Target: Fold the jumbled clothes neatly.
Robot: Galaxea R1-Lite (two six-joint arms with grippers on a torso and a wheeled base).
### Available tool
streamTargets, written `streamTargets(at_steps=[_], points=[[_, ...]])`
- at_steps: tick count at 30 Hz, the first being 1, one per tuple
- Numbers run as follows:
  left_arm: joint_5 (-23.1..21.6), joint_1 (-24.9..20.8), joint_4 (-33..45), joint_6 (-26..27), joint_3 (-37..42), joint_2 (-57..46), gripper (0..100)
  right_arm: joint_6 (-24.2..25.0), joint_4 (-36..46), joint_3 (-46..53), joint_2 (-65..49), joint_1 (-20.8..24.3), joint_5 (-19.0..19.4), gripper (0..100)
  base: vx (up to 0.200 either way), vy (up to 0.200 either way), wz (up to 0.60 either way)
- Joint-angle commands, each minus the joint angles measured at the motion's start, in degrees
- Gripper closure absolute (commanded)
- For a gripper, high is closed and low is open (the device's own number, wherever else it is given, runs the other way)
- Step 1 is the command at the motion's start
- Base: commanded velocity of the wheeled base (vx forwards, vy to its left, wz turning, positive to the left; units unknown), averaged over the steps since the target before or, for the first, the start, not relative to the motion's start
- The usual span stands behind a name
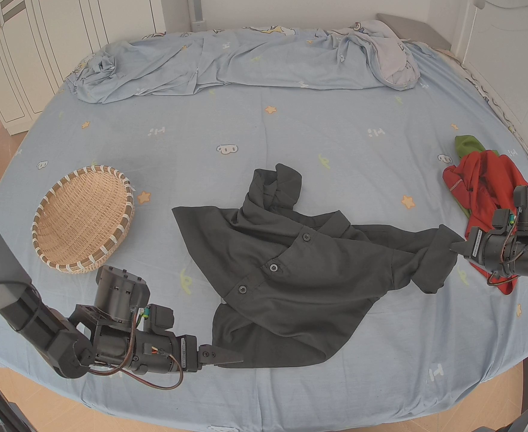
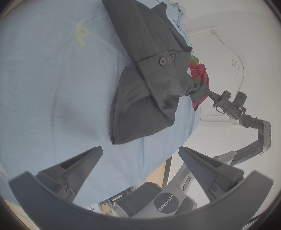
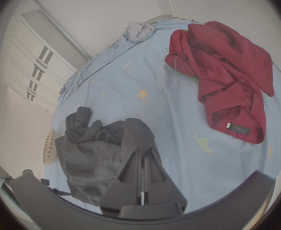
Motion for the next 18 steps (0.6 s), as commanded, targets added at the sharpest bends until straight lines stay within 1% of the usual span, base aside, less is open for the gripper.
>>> streamTargets(at_steps=[1, 13, 18], points=[[0.1, 0.0, 0.0, -0.2, -2.6, 3.4, 0, 0.0, -0.1, 0.0, 0.4, 0.0, 0.0, 100, 0.000, 0.000, 0.00], [0.0, -0.1, -0.3, -0.4, -5.0, 6.1, 0, 0.0, -0.2, -0.1, 0.8, 0.0, 0.0, 100, 0.000, 0.000, 0.00], [0.0, -1.3, -0.4, -0.7, -6.0, 6.4, 0, 0.0, -0.2, -0.1, 0.8, 0.0, 0.0, 100, 0.000, 0.000, 0.00]])
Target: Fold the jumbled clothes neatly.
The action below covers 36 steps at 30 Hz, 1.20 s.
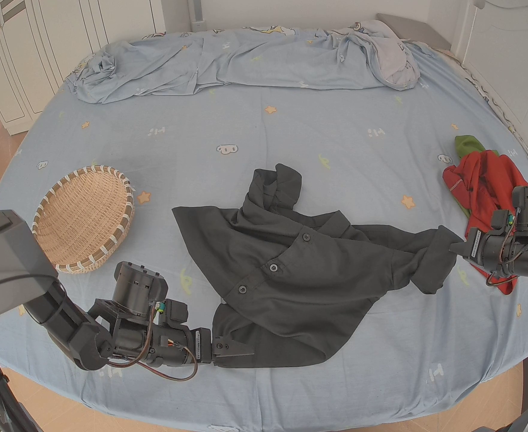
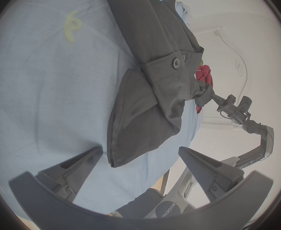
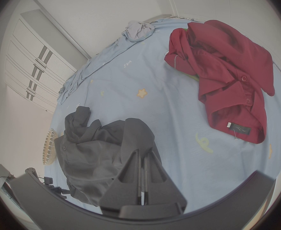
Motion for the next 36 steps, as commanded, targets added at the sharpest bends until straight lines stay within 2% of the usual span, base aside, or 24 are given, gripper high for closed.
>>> streamTargets(at_steps=[1, 4, 5, 18, 28, 36], points=[[0.0, -0.8, 0.0, -0.1, -0.7, 0.6, 0, 0.0, 0.0, 0.0, 0.1, 0.0, 0.0, 100, 0.000, 0.000, 0.00], [0.1, -0.8, -0.1, 0.0, -1.1, 1.1, 0, 0.0, 0.0, 0.0, 0.1, 0.0, 0.0, 100, 0.000, 0.000, 0.00], [0.1, -0.9, -0.1, 0.0, -1.1, 1.7, 100, 0.0, 0.0, 0.0, 0.1, 0.0, 0.0, 100, 0.000, 0.000, 0.00], [0.5, -0.4, -0.4, 0.1, 0.1, 1.9, 100, 0.0, -0.3, 0.0, 0.1, -0.1, 0.0, 100, 0.000, 0.000, 0.00], [0.2, 5.4, -4.3, 0.0, 1.0, -13.7, 100, 1.0, -2.0, -0.9, -2.1, -0.2, -0.3, 100, 0.000, 0.000, 0.00], [0.3, 5.9, -6.9, 0.1, -0.4, -24.0, 100, 4.4, -8.8, -3.3, -6.1, 0.1, -0.2, 100, 0.000, 0.000, 0.00]])
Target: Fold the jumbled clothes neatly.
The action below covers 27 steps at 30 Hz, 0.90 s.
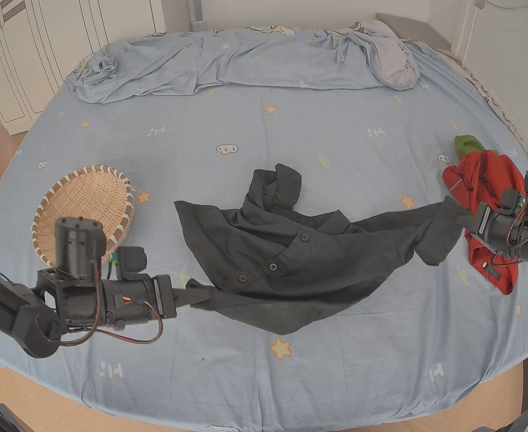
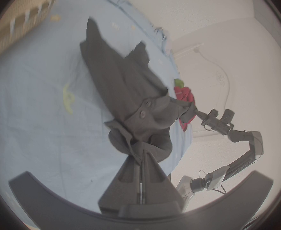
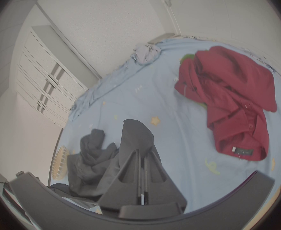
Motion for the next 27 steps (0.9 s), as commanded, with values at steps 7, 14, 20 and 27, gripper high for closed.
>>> streamTargets(at_steps=[7, 14, 20, 27], points=[[0.3, 1.8, -11.3, 0.1, -3.2, -13.4, 100, 1.3, -2.5, -11.2, -5.0, 0.7, 0.1, 100, 0.000, 0.000, 0.00], [0.6, 1.9, -13.7, 0.2, -13.5, -12.8, 100, 1.0, -2.2, -20.4, -4.4, 2.6, 0.1, 100, 0.000, 0.000, 0.00], [0.8, 4.1, -13.8, 0.7, -22.3, -9.5, 100, 0.8, -2.5, -27.1, -2.8, 4.2, -0.6, 100, 0.000, 0.000, 0.00], [0.7, 7.2, -13.7, 0.7, -31.4, -6.0, 100, -1.5, -2.7, -32.9, -2.8, 4.1, -0.8, 100, 0.000, 0.000, 0.00]])
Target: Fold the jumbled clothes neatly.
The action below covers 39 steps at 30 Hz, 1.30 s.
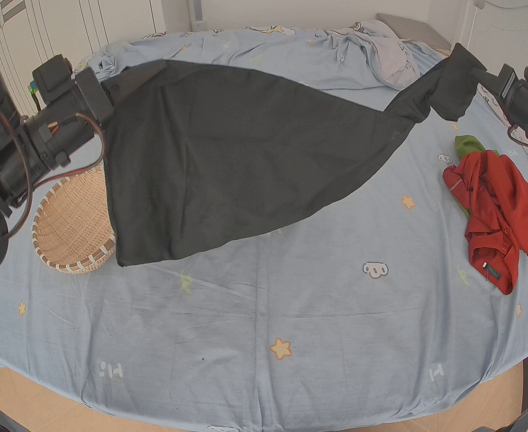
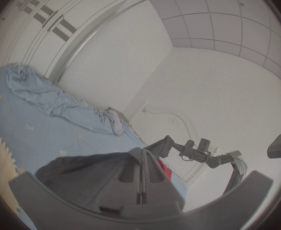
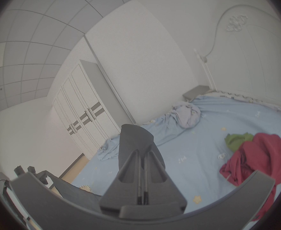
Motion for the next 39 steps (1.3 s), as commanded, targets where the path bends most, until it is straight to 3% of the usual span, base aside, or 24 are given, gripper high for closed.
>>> streamTargets(at_steps=[1, 7, 15, 22, 35, 39], points=[[0.0, 2.7, 0.0, 0.0, -7.1, 4.4, 100, -2.0, -0.1, -5.6, 0.7, 0.1, -0.4, 100, 0.000, 0.000, 0.00], [0.3, 3.5, -0.2, 0.1, -14.0, 8.7, 100, -5.1, -0.6, -10.4, 1.8, 0.1, -3.3, 100, 0.000, 0.000, 0.00], [3.0, 3.0, -0.5, 0.4, -23.4, 12.5, 100, -13.3, -10.5, -11.3, 3.4, 0.2, -9.1, 100, 0.000, 0.000, 0.00], [3.1, 3.4, -0.3, 2.4, -31.4, 15.1, 100, -13.9, -14.1, -17.1, 6.7, -0.1, -10.6, 100, 0.000, 0.000, 0.00], [3.9, 4.9, 0.5, 5.8, -50.4, 23.2, 100, -15.1, -12.5, -46.1, 20.7, 0.3, -12.2, 100, 0.000, 0.000, 0.00], [4.0, 5.1, 0.5, 5.9, -53.4, 23.9, 100, -15.2, -11.9, -46.1, 21.8, 0.4, -12.2, 100, 0.000, 0.000, 0.00]])
